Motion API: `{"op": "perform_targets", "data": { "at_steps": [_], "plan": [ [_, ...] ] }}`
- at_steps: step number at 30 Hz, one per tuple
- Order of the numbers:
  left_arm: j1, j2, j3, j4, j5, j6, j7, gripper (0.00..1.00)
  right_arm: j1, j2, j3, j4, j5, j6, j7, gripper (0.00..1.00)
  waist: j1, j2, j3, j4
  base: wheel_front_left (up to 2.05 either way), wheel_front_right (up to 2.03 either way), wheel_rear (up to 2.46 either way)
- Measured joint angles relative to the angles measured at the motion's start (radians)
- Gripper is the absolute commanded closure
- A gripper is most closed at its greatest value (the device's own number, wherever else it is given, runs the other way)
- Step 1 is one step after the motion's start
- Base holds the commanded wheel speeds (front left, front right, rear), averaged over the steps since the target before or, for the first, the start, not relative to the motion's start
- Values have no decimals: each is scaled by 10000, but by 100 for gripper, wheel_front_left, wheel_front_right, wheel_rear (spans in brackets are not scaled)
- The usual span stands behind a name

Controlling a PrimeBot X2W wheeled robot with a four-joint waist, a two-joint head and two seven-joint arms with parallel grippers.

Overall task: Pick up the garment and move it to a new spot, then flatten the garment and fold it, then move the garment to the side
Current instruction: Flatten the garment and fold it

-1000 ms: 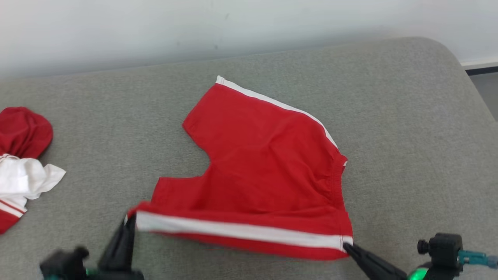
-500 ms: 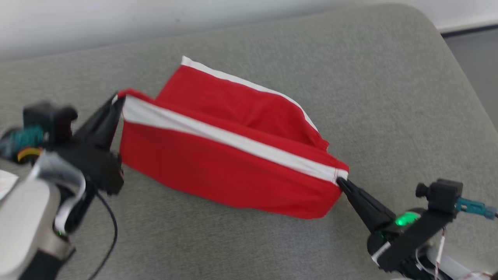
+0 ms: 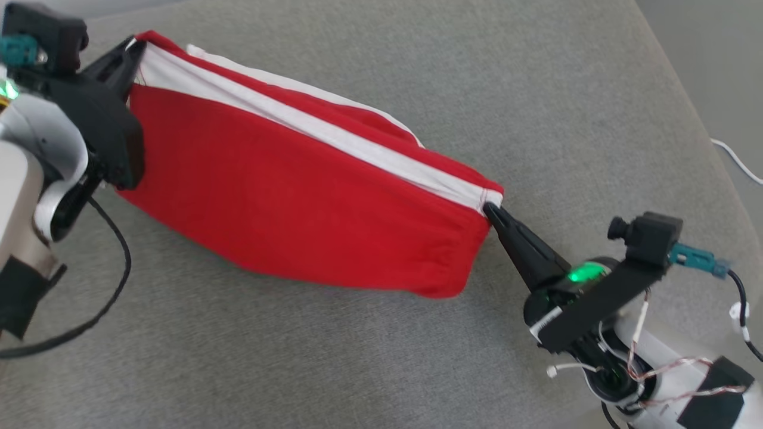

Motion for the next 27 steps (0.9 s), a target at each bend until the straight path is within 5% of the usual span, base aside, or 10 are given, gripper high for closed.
{"op": "perform_targets", "data": {
  "at_steps": [19, 20, 21, 22, 24, 25, 27],
  "plan": [
    [-1664, -391, -1856, 2481, -272, 0, -1315, 100, -1078, 1187, 17, 1394, -673, 0, 0, 97, -1, 0, 972, -813, 0, 0, 0],
    [-1697, -395, -1918, 2550, -318, 0, -1444, 100, -1079, 1200, 12, 1404, -673, 0, 0, 70, -1, 0, 945, -815, 0, 0, 0],
    [-1726, -403, -1981, 2633, -370, 0, -1546, 100, -1083, 1210, 10, 1421, -673, 0, 0, 19, -2, -1, 922, -817, 0, 0, 0],
    [-1758, -405, -2092, 2690, -420, 2, -1624, 100, -1092, 1212, 17, 1463, -675, 0, 0, 0, -3, -1, 898, -818, 0, 0, 0],
    [-1788, -399, -2330, 2704, -464, 0, -1870, 19, -1093, 1198, 23, 1521, -692, 0, 0, 0, -3, -1, 845, -825, 0, 0, 0],
    [-1809, -401, -2359, 2752, -539, 0, -2033, 0, -1093, 1189, -27, 1524, -771, 0, 0, 0, -3, -1, 815, -823, 0, 0, 0],
    [-1835, -376, -2385, 2888, -819, 2, -2255, 0, -1075, 1168, -238, 1461, -880, 0, 0, 0, -2, -1, 733, -809, 0, 0, 0]
  ]
}}
